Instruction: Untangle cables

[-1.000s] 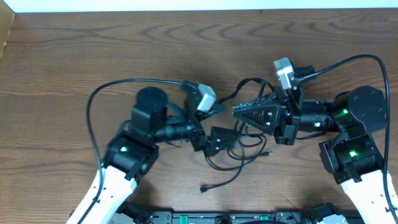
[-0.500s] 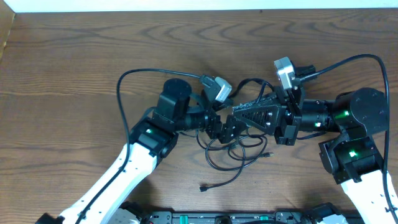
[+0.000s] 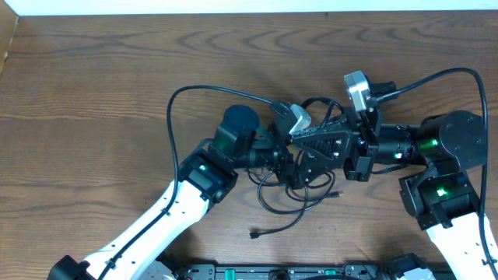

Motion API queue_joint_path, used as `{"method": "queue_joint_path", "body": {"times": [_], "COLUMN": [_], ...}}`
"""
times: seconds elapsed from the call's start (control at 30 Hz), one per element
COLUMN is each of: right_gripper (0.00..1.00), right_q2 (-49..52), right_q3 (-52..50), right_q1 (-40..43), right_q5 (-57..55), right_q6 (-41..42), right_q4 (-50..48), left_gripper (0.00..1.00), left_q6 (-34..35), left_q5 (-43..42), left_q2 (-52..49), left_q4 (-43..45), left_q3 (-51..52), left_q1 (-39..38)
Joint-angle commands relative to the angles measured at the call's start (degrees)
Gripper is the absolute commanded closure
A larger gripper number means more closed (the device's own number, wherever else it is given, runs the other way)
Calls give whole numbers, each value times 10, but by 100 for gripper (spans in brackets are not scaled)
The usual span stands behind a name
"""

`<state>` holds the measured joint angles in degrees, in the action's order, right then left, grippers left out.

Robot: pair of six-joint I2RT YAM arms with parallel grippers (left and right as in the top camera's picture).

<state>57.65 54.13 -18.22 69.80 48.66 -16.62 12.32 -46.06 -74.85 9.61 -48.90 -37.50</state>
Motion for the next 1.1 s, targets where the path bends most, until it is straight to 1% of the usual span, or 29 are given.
{"method": "queue_joint_path", "body": {"times": [0.0, 0.1, 0.13, 0.2, 0.27, 0.3, 0.37, 0.47, 0.53, 0.6, 0.67, 0.87, 1.07], "right_gripper": [99, 99, 99, 99, 99, 99, 99, 99, 99, 99, 99, 99, 99], "right_q2": [-3, -3, -3, -3, -3, -3, -3, -3, -3, -3, -2, 8, 41], "right_q3": [6, 6, 6, 6, 6, 6, 6, 6, 6, 6, 6, 6, 6], "right_q1": [-6, -6, -6, -6, -5, -2, 7, 27, 44, 64, 86, 149, 211], "right_q5": [-13, -13, -14, -18, -20, -21, -19, -16, -9, 1, 9, 8, 10], "right_q6": [2, 2, 2, 2, 2, 2, 2, 2, 1, 1, -1, -36, -64], "right_q4": [-6, -6, -6, -6, -6, -6, -5, -4, -3, -3, -1, 45, 91], "left_gripper": [13, 43, 47, 62, 87, 93, 92, 93, 93, 93, 92, 92, 92], "left_q6": [4, 4, 4, 2, 2, 3, 12, 63, 88, 97, 110, 113, 114], "left_q5": [7, 8, 7, 8, 8, 7, 7, 4, -23, -59, -72, -101, -105], "left_q2": [-12, -18, -18, -19, -19, -19, -19, -16, -7, 8, 28, 116, 207], "left_q4": [4, 4, 5, 5, 5, 4, 4, 4, 7, 11, 12, 12, -3], "left_q3": [-9, -9, -9, -9, -9, -9, -9, -9, -9, -9, -9, -9, -9], "left_q1": [-6, -6, -6, -6, -4, -1, 6, 27, 43, 59, 71, 89, 113]}}
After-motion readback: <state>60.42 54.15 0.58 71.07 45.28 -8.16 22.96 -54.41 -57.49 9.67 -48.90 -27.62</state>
